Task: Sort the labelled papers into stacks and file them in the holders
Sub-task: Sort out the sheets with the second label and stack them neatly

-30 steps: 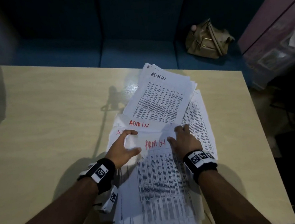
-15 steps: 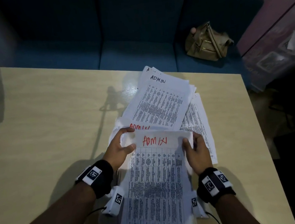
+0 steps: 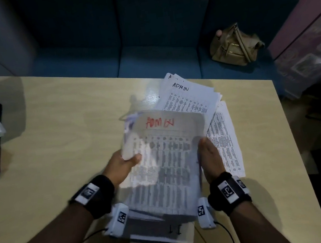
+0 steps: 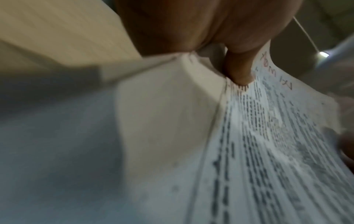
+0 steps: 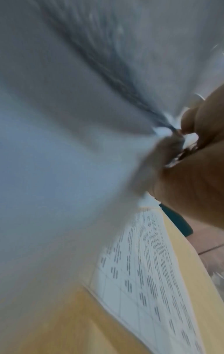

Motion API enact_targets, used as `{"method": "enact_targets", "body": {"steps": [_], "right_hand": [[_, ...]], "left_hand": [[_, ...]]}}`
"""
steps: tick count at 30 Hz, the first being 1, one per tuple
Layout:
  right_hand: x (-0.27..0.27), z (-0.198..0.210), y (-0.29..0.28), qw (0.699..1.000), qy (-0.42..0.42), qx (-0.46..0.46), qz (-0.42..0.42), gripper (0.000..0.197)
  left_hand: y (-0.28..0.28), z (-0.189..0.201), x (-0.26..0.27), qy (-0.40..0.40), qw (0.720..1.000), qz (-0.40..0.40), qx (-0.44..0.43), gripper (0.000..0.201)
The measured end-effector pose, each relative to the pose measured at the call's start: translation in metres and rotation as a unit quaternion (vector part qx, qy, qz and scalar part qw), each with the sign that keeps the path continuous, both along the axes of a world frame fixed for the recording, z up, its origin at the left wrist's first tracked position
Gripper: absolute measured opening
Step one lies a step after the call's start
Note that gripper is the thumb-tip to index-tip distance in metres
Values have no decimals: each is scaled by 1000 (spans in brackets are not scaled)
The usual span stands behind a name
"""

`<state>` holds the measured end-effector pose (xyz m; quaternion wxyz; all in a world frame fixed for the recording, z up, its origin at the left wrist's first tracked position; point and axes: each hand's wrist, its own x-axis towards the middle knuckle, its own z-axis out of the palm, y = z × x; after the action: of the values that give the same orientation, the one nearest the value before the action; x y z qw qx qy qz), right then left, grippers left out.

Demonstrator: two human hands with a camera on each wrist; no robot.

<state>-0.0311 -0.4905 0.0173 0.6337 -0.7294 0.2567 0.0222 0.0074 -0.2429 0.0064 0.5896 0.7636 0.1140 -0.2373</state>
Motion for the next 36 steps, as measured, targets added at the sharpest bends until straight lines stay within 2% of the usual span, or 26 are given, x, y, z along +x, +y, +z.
{"method": "enact_targets", "body": {"steps": [3, 7, 8, 10, 14, 16, 19, 20, 25, 28, 31, 36], "right_hand": [[1, -26, 10, 985, 62, -159, 18, 19], [-25, -45, 30, 918, 208, -319, 107, 83], [-29, -46, 34, 911, 221, -329, 112, 91], [-32, -48, 39, 921, 219, -306, 99, 96], [-26, -41, 41, 962, 185, -199, 2, 80], [-22, -34, 35, 972, 170, -156, -29, 60], [-16, -23, 21, 964, 133, -229, -28, 14], [-15, -20, 14, 962, 122, -243, -33, 8], [-1, 16, -20, 941, 31, -328, -82, 28], [14, 47, -32, 940, 7, -327, -98, 22], [29, 61, -25, 946, -7, -307, -100, 28], [44, 29, 39, 971, 40, -230, -43, 27]], "left_hand": [[47, 4, 16, -12, 997, 47, 55, 15], [119, -6, 30, 4, 986, 94, 140, 20], [131, -7, 30, 7, 982, 95, 165, 18], [149, -11, 26, 5, 973, 96, 211, 14], [165, -26, 16, 24, 962, 97, 254, 22], [168, -36, 13, 40, 959, 85, 269, 33], [170, -43, 13, 40, 960, 73, 269, 34], [170, -43, 14, 37, 961, 68, 264, 31], [174, -36, 20, 31, 970, 46, 237, 25], [175, -34, 18, 33, 975, 45, 215, 28], [177, -36, 16, 40, 978, 57, 195, 27], [178, -35, 13, 67, 984, 90, 140, 29]]}}
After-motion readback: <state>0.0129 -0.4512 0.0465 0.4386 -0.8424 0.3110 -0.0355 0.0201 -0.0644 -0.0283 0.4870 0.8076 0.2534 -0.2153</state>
